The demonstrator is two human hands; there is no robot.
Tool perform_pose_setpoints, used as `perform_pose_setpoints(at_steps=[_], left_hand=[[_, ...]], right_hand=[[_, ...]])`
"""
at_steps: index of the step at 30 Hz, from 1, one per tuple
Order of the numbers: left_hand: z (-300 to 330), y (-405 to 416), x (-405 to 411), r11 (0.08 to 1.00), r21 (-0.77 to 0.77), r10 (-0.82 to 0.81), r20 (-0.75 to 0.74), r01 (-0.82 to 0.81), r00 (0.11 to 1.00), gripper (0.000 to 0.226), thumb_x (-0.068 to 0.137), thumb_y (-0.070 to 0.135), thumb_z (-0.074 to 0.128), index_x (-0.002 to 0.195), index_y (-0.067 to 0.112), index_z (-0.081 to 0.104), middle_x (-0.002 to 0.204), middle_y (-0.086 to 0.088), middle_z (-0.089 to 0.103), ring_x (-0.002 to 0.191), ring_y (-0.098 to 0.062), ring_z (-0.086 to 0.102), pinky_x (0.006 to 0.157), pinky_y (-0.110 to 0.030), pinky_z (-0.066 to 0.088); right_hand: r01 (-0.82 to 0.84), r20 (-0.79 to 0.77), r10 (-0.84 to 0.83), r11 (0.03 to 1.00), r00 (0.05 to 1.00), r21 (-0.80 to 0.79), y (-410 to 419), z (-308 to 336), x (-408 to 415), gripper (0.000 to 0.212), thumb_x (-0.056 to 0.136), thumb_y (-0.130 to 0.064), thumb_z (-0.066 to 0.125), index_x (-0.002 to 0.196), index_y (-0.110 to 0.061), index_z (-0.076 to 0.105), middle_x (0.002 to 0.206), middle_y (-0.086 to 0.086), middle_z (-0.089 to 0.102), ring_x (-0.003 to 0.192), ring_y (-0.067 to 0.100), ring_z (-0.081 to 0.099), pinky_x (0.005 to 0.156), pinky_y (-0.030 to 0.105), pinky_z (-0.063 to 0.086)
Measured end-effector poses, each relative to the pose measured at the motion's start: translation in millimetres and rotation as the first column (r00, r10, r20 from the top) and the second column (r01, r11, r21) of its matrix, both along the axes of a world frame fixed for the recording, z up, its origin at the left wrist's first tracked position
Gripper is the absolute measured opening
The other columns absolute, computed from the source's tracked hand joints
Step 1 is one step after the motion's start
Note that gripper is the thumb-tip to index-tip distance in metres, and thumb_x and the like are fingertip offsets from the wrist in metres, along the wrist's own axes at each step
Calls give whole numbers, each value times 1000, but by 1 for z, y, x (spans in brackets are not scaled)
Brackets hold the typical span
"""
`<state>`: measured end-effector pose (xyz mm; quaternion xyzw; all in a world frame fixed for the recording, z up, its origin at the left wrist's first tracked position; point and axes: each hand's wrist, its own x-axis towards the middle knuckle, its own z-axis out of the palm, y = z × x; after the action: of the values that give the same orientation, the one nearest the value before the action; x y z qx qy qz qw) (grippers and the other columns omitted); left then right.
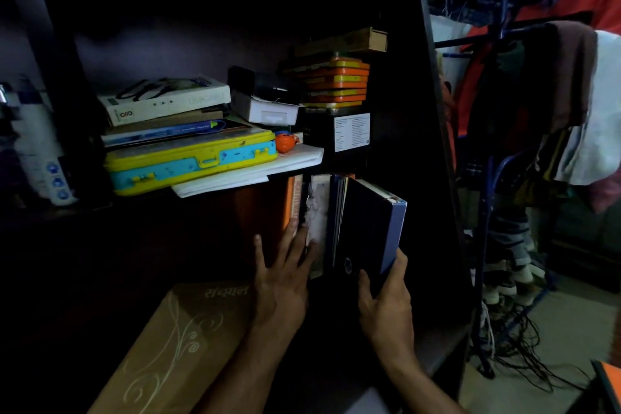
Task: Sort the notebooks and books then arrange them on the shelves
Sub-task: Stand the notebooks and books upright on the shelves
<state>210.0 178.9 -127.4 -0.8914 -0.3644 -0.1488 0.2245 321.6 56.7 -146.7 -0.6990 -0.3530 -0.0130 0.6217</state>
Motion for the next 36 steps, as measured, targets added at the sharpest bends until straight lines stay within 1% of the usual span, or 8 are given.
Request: perform_pose_setpoints(at_steps=[2,5,7,14,21,25,29,36], left_hand=[[4,-5,2,999,-2,40,-25,-40,999,83,96,40,46,161,24,-4,162,-7,-33,140,-26,-46,110,-72,-16],[8,-9,4,996,-21,81,-38,-81,996,80,96,45,42,161,17,4,157,-8,-40,133,-27,-54,110,-72,-16],[11,-9,6,992,-43,118,-76,-121,990,80,97,48,42,160,16,5,158,-8,-38,129,-26,-56,109,-72,-19],[16,-9,7,979,-80,178,-116,-188,977,78,98,52,39,161,24,4,163,-3,-30,134,-25,-50,107,-75,-21],[12,-12,0,981,-23,187,-115,-191,976,78,99,52,31,160,14,1,161,-10,-33,139,-29,-46,106,-77,-16],[11,-11,0,982,-26,184,-110,-188,977,80,99,54,30,160,12,-2,152,-14,-44,138,-30,-47,105,-76,-19],[11,-13,-1,986,-27,159,-88,-162,983,78,101,52,27,158,12,-7,147,-15,-49,136,-29,-49,106,-75,-19],[14,-17,-2,990,-37,136,-50,-137,990,75,101,52,23,157,11,-6,150,-11,-41,139,-26,-46,107,-74,-20]], right_hand=[[1,-4,-1,1000,1000,7,-1,1,1,57,96,-30,62,138,-46,26,123,-11,59,104,21,66,83,46,58],[-35,31,35,999,999,-1,-1,1,0,60,96,-31,62,140,-49,26,125,-15,58,106,15,65,85,47,58],[-72,68,73,997,995,-16,-2,1,-1,62,96,-34,62,141,-53,23,129,-16,58,108,11,64,87,46,58],[-170,147,180,982,973,-80,-1,5,-3,69,97,-39,58,130,-77,10,119,-51,40,107,-17,51,90,33,52],[-149,110,151,988,982,-32,1,1,2,62,97,-44,55,131,-74,12,119,-26,57,104,5,64,88,44,57],[-187,156,200,978,967,-93,8,1,2,60,98,-47,51,133,-72,8,120,-30,51,105,2,62,83,37,59],[-175,180,195,977,964,-124,17,2,4,59,100,-40,52,143,-50,13,124,-19,52,99,3,62,75,28,55],[-134,96,140,989,985,-70,18,-1,8,52,99,-34,56,138,-40,23,119,-13,58,95,14,67,78,47,60]])
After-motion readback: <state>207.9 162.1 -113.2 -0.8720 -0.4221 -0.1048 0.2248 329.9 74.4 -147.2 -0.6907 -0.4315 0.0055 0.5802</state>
